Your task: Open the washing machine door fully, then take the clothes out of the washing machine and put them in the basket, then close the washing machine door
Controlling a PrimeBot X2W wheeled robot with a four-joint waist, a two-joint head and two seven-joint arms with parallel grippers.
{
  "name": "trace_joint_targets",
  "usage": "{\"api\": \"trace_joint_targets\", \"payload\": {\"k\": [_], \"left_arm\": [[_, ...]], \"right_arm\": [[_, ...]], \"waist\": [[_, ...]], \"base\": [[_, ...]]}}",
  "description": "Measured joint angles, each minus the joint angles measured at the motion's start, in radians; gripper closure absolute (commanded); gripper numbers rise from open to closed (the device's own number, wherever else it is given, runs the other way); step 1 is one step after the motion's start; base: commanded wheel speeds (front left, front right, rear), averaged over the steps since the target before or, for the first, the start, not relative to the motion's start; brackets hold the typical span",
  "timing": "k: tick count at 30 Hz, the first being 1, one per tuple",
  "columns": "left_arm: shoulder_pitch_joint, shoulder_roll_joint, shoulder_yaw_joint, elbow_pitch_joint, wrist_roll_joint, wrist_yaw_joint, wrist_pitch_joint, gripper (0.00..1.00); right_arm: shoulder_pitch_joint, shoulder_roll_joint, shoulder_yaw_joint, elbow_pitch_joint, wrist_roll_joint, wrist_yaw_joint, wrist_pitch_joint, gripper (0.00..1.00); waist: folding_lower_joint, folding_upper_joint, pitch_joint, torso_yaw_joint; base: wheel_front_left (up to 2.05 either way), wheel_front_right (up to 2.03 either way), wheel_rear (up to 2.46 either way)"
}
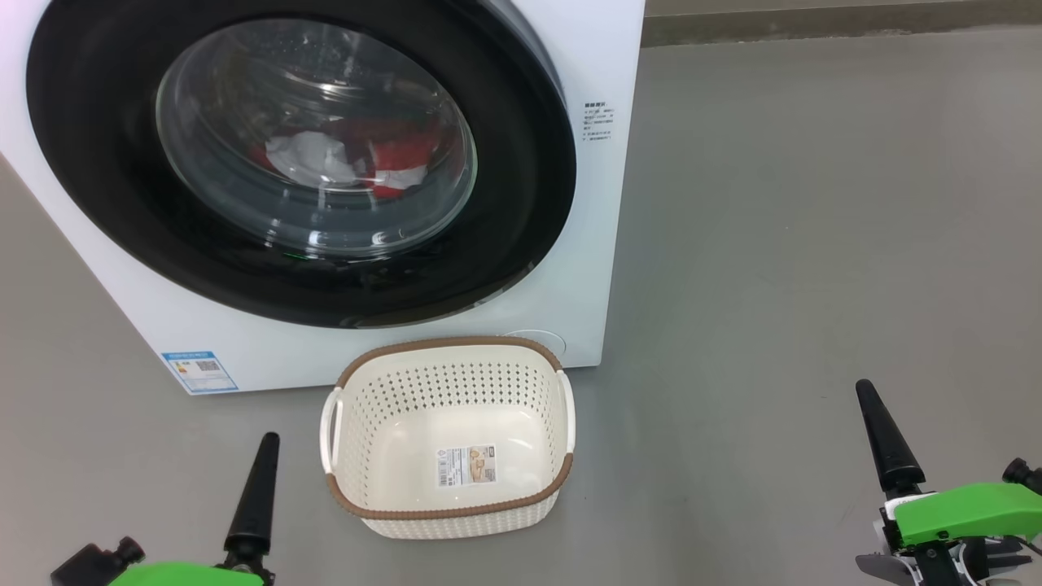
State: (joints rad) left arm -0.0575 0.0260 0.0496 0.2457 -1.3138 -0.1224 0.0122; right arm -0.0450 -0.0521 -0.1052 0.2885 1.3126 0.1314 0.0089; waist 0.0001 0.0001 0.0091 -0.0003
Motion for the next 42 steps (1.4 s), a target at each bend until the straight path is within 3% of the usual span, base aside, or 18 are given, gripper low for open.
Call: {"api": "trace_joint_targets", "payload": {"k": [19,42], "left_arm": [[0.000,0.000,-0.044,-0.038,0.363,0.000,-0.051,0.00],[0.001,0.014,-0.098,-0.037,0.666,0.023,-0.121,0.00]], "right_arm": [[0.000,-0.011,0.038,-0.014,-0.336,0.000,-0.053,0.00],[0.001,-0.011,0.049,0.015,-0.667,0.000,-0.115,0.00]], "waist": [[0.0000,0.0000,-0.008,0.005],[0.0000,0.0000,-0.017,0.009]], "base": [[0.00,0.00,0.00],[0.00,0.00,0.00]]}}
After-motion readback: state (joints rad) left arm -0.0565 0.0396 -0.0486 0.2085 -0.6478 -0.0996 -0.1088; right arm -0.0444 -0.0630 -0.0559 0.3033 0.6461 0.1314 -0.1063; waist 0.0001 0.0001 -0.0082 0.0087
